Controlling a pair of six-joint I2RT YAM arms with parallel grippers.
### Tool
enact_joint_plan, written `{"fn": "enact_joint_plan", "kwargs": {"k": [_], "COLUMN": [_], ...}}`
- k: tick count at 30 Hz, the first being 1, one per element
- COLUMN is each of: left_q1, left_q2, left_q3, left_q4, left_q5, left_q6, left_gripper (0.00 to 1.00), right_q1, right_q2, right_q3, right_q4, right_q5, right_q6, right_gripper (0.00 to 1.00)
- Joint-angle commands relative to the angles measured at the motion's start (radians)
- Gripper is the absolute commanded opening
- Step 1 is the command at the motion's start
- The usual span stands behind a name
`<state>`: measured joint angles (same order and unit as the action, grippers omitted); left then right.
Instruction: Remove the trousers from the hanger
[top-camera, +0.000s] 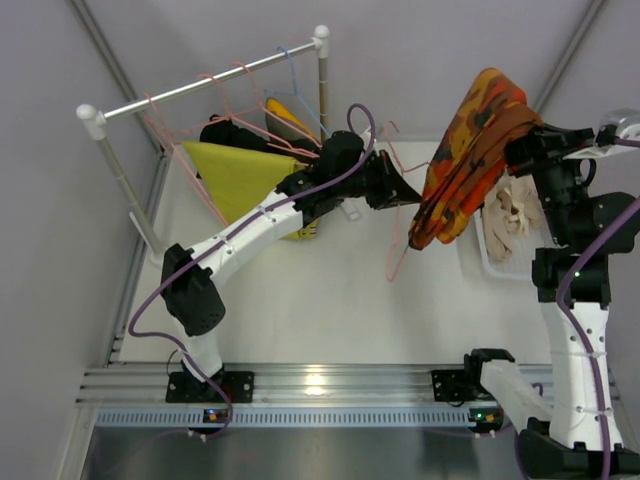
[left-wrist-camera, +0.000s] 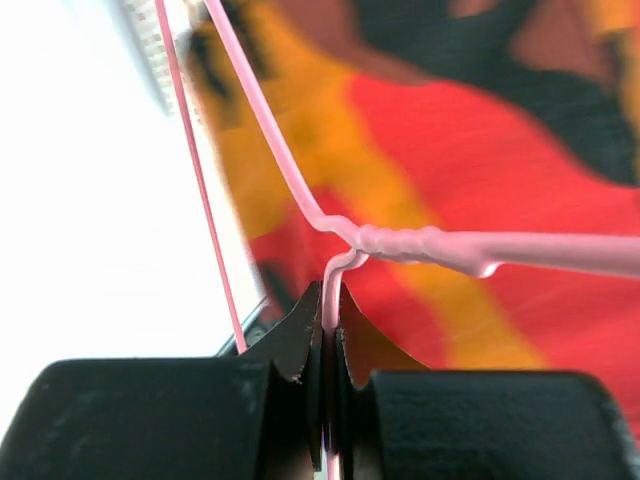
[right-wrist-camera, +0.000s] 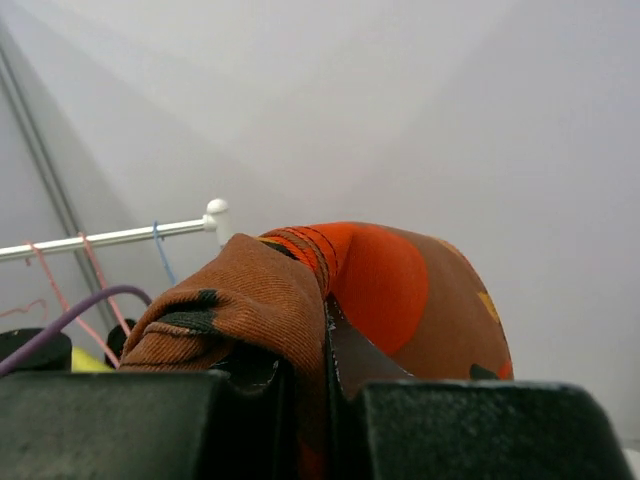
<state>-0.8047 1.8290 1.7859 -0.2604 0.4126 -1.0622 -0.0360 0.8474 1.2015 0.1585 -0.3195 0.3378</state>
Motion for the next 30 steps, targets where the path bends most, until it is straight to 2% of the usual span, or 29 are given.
{"fn": "enact_joint_plan", "kwargs": {"k": [1, 7, 12, 17, 23, 30], "left_q1": [0.006, 0.006, 0.004, 0.004, 0.004, 0.004], "left_q2": [-0.005, -0.013, -0.014, -0.033, -0.076, -0.112], "left_q3": [0.004, 0.013, 0.033, 0.047, 0.044, 0.038], "left_q4": [-0.032, -0.112, -0.132, -0.152, -0.148, -0.152], "left_q5": [0.005, -0.028, -0.035, -0.072, -0.106, -0.127], "left_q6": [0.094, 0.179, 0.225, 0.280, 0.324, 0.350], "left_gripper": [0.00, 0.00, 0.00, 0.00, 0.00, 0.00], "right_q1": [-0.013, -0.013, -0.050, -0.129, -0.254, -0.300], "right_q2": [-0.033, 0.021, 0.087, 0.168, 0.203, 0.206], "right_q3": [0.105, 0.193, 0.204, 0.204, 0.115, 0.017], "right_q4": [0.119, 0.111, 0.122, 0.069, 0.102, 0.098], "right_q5": [0.159, 0.397, 0.480, 0.520, 0.520, 0.540], "right_q6": [-0.055, -0.298, -0.526, -0.606, -0.678, -0.772], "right_gripper": [0.00, 0.00, 0.00, 0.00, 0.00, 0.00]}}
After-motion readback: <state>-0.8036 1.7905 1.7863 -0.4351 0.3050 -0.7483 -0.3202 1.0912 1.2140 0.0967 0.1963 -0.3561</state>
